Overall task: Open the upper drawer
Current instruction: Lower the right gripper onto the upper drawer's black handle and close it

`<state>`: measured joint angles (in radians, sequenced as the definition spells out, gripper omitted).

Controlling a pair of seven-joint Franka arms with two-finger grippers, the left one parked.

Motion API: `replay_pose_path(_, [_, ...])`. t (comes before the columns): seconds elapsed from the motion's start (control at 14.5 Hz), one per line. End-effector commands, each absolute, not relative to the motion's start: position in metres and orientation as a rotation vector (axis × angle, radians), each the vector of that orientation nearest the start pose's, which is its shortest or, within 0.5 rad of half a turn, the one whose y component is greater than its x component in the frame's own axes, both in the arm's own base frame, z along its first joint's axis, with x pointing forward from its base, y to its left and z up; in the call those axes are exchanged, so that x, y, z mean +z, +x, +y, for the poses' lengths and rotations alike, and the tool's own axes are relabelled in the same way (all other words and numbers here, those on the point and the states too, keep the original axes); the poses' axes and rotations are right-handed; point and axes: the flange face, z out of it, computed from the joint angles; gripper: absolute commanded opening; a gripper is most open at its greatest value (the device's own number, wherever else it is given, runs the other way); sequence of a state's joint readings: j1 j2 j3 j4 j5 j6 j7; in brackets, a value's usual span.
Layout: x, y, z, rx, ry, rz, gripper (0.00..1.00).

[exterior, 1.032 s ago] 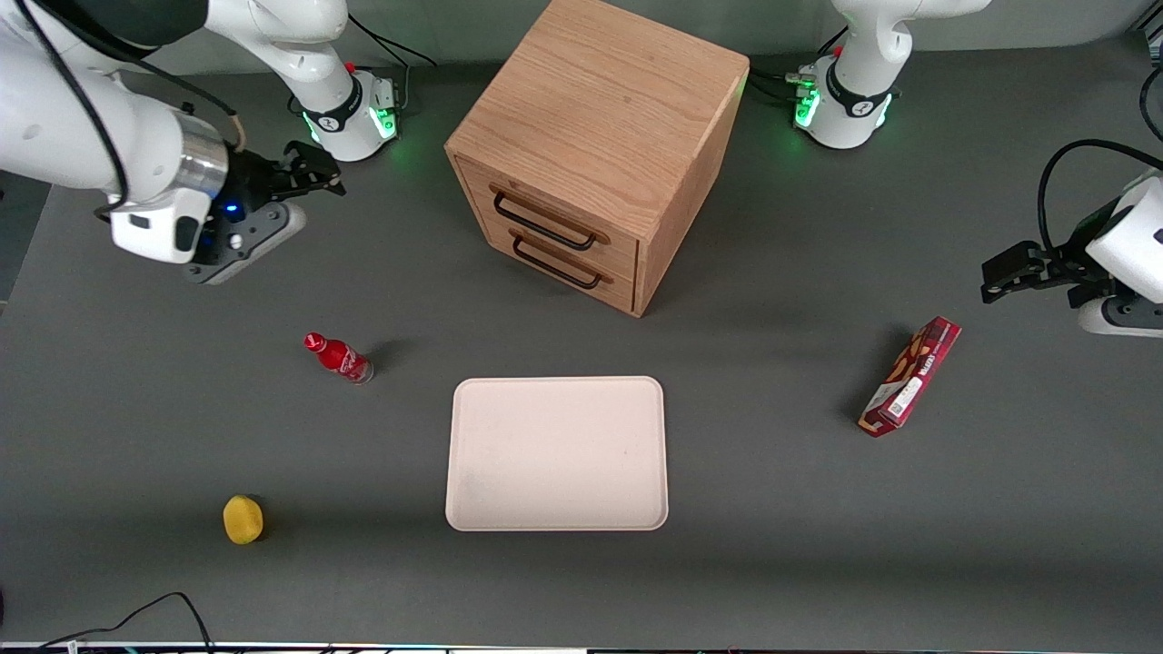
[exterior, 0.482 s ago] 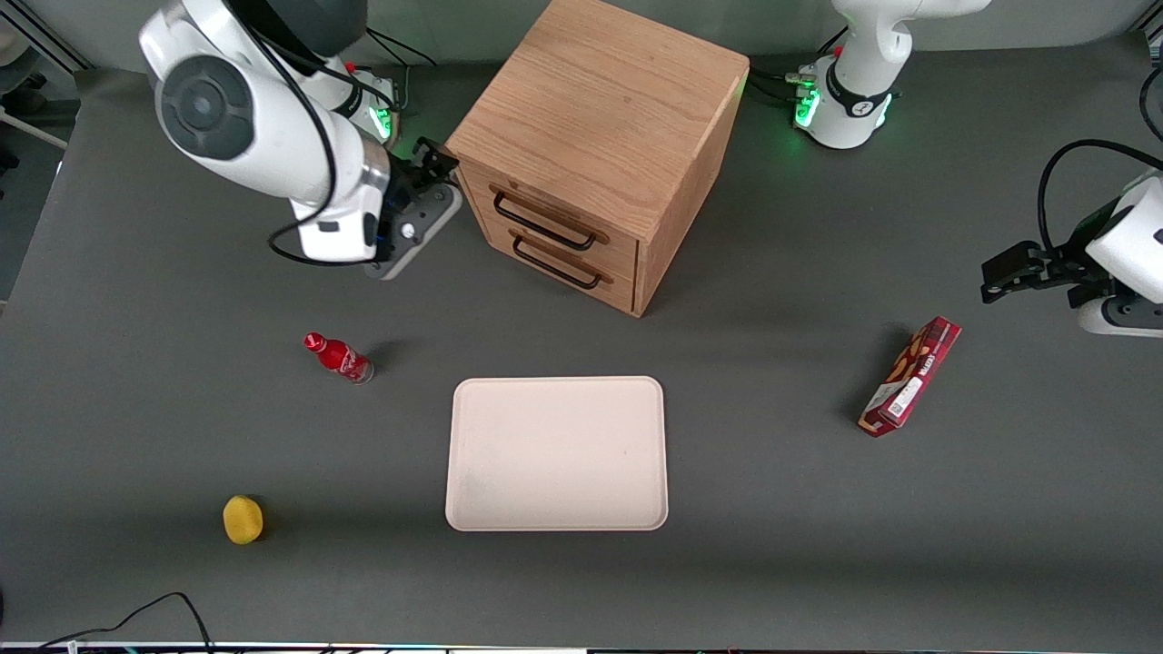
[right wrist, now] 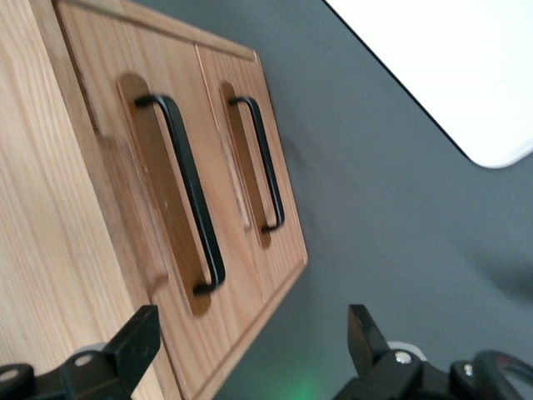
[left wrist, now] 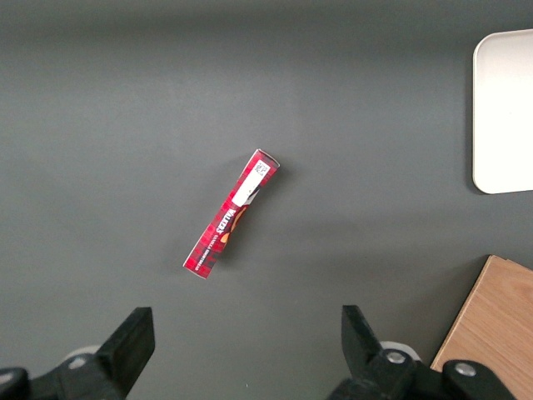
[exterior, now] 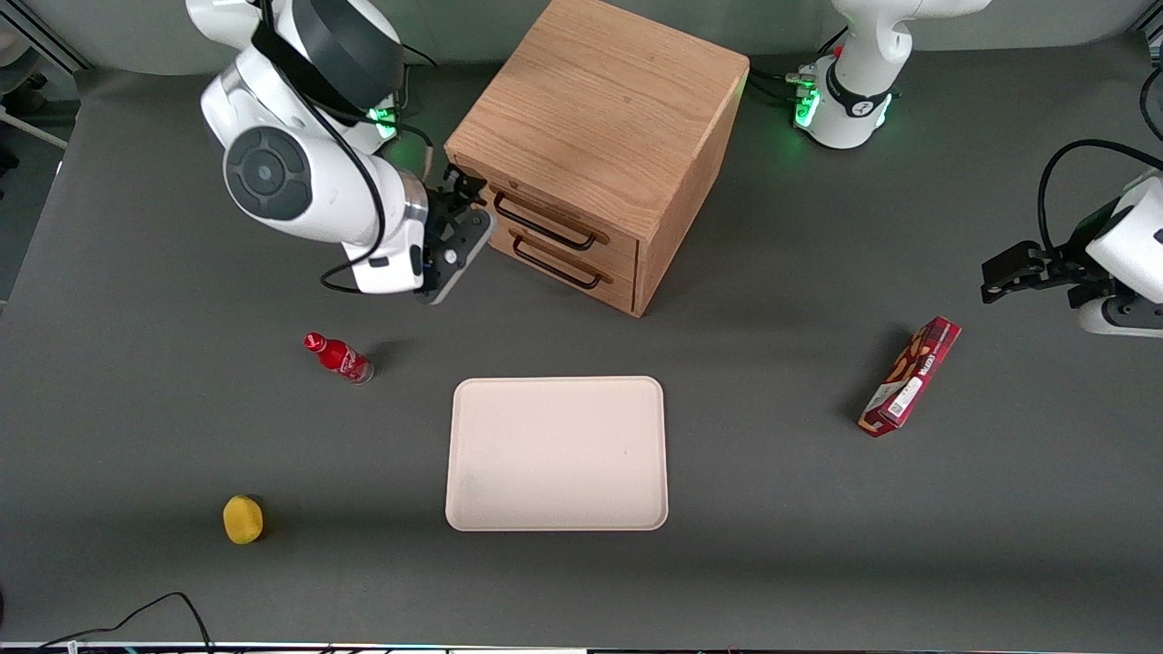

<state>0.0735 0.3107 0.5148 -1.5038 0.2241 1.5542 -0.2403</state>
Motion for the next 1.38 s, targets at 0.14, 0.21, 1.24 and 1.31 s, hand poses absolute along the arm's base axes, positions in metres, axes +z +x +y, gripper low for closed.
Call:
replay_pose_path(0.14, [0.471,0.531,0.361,0.378,-2.489,-1.098,1.00])
replay_pose_path(0.21, [0.466,0.532,0.362,0.377,-2.485,-1.099,1.00])
replay_pose_path(1.24, [0.413,0.514,0.412,0.428,-2.441,-1.170,1.00])
replay_pose_path(1.31, [0.409,0.514,0.412,0.427,-2.445,-1.172,1.00])
